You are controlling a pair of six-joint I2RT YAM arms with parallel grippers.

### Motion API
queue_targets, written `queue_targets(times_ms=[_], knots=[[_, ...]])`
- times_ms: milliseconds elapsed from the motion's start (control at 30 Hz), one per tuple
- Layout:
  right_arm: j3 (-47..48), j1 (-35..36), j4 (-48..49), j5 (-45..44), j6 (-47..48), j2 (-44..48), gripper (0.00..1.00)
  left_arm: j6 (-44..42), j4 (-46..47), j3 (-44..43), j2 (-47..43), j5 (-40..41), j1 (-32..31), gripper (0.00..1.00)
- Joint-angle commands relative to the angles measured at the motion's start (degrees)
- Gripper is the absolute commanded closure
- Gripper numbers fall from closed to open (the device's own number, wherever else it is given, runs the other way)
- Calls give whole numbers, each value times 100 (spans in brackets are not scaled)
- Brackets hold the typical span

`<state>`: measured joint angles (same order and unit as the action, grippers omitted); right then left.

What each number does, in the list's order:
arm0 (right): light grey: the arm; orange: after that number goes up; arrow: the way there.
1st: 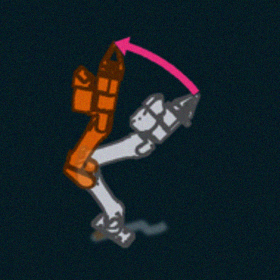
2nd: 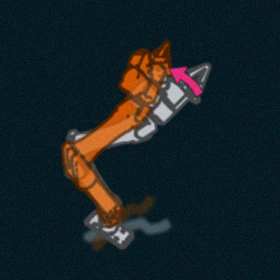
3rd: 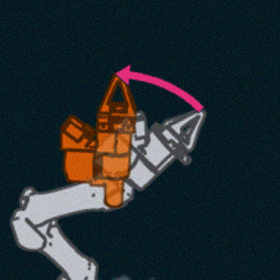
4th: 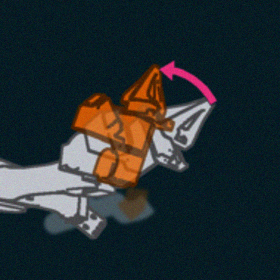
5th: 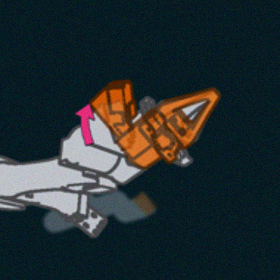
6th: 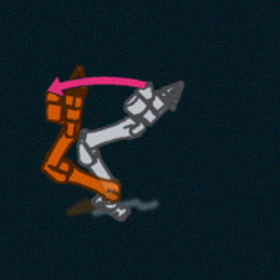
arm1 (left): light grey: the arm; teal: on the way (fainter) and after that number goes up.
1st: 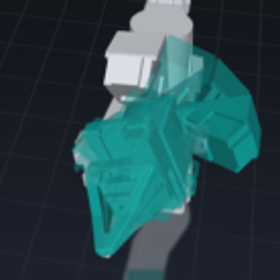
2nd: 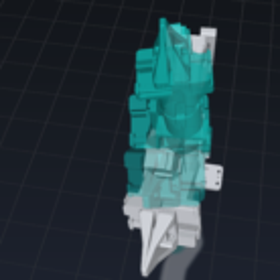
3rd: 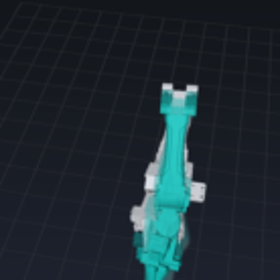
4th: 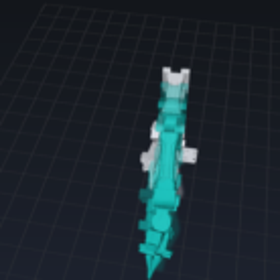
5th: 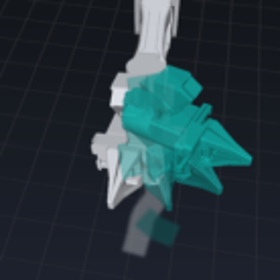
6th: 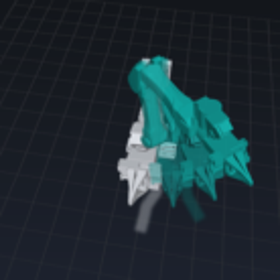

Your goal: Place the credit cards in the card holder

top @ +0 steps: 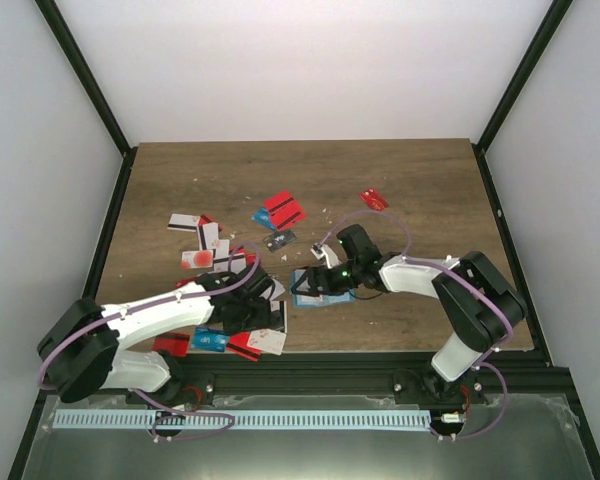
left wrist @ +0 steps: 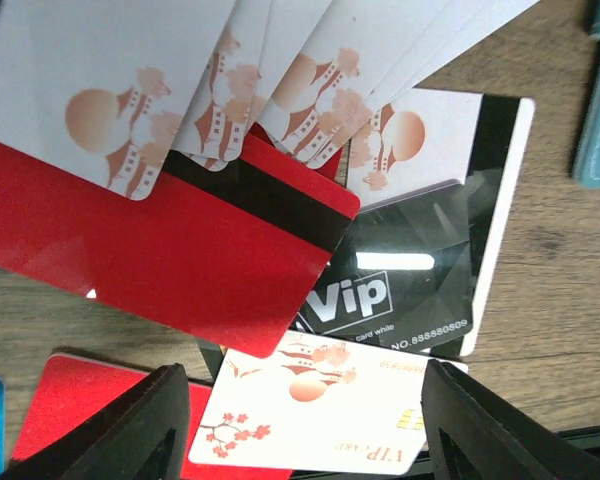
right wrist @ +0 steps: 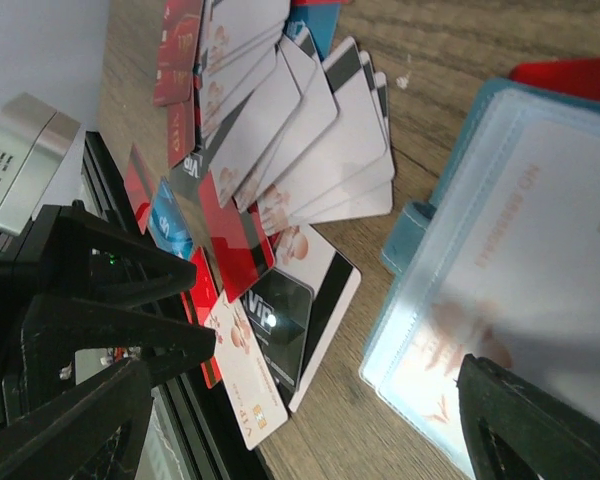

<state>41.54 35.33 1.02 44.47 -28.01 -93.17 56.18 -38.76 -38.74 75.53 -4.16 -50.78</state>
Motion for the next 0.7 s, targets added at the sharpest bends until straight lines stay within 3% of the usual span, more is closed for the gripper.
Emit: queue_targets(times_ms=[0, 200, 400, 667], knots=[[373, 74, -152, -23, -92, -14, 15, -176, -545, -172, -317, 249, 0, 33], [508, 616, -231, -237, -276, -21, 15, -518, -474, 133, -489, -93, 20, 33], [32, 1091, -125, -748, -871, 494, 16, -633, -421, 372, -888, -207, 12, 33], [-1210, 1813, 798, -1398, -2704, 1482, 16, -751, -404, 689, -1205, 57, 15, 41]])
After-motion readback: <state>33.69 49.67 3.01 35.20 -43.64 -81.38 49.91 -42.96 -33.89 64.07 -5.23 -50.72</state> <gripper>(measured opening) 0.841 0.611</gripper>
